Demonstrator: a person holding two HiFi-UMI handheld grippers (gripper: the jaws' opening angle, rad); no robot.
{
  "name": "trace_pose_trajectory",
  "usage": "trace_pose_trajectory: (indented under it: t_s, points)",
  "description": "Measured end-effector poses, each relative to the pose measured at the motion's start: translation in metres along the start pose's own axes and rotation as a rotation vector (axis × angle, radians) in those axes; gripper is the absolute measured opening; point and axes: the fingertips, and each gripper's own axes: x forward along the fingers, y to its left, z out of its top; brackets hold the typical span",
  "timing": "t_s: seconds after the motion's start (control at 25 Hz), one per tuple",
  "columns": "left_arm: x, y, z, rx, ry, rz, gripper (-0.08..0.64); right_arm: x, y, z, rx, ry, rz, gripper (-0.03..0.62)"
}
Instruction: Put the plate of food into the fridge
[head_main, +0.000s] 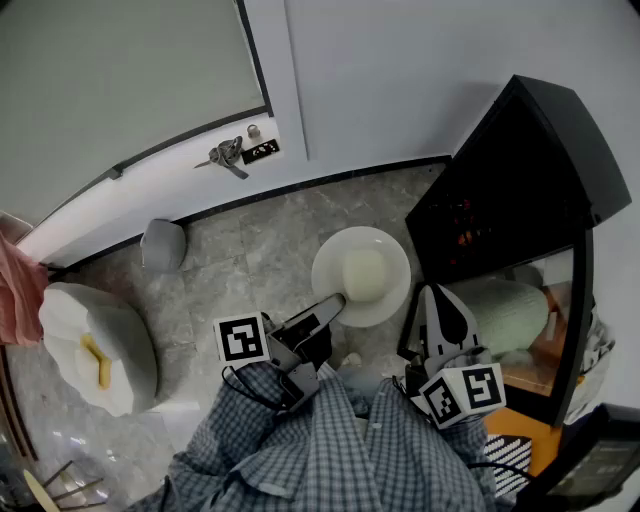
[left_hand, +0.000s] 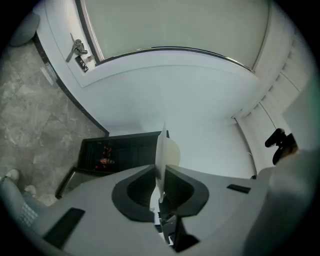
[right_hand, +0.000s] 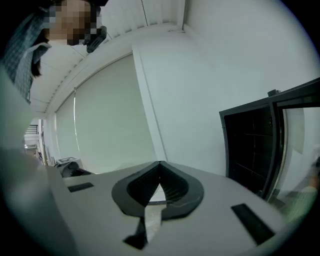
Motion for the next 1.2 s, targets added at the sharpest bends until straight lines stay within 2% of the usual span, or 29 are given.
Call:
trace_pose_trajectory:
  t_s: [0.36,0.48,0.84,1.0,1.08,1.16,1.2]
  points:
    - [0.002,-0.001,-0.002,-0.001,-0.001,-0.005,0.035,-0.001,-0.003,0.001,0.008,-0.001,-0.003,0.008]
    - [0.002,-0.001,-0.001,-0.003,-0.002,-0.007,0.035,-0.001,-0.005,-0.002,0.049,0.003,-0.008,0.008]
    - [0.004,0.002,-0.004,-0.001,-0.002,0.001,0.035,0.003,-0.012,-0.018,0.345,0.047,0.030,0.008]
    - [0.007,0.002,-0.005,-0.008,-0.015,-0.003,0.035,0.004,-0.009,-0.018,0.592,0.027,0.111,0.012]
    - [0.009,0.001,-0.007,-0.013,-0.021,-0.011,0.035,0.003,-0.011,-0.023,0.660,0.039,0.124,0.058]
    - [0.010,0.001,-0.008,-0.017,-0.024,-0.016,0.035,0.002,-0.012,-0.028,0.682,0.070,0.139,0.120]
    - [0.011,0.000,-0.009,-0.018,-0.023,-0.017,0.035,0.002,-0.011,-0.031,0.683,0.090,0.145,0.126]
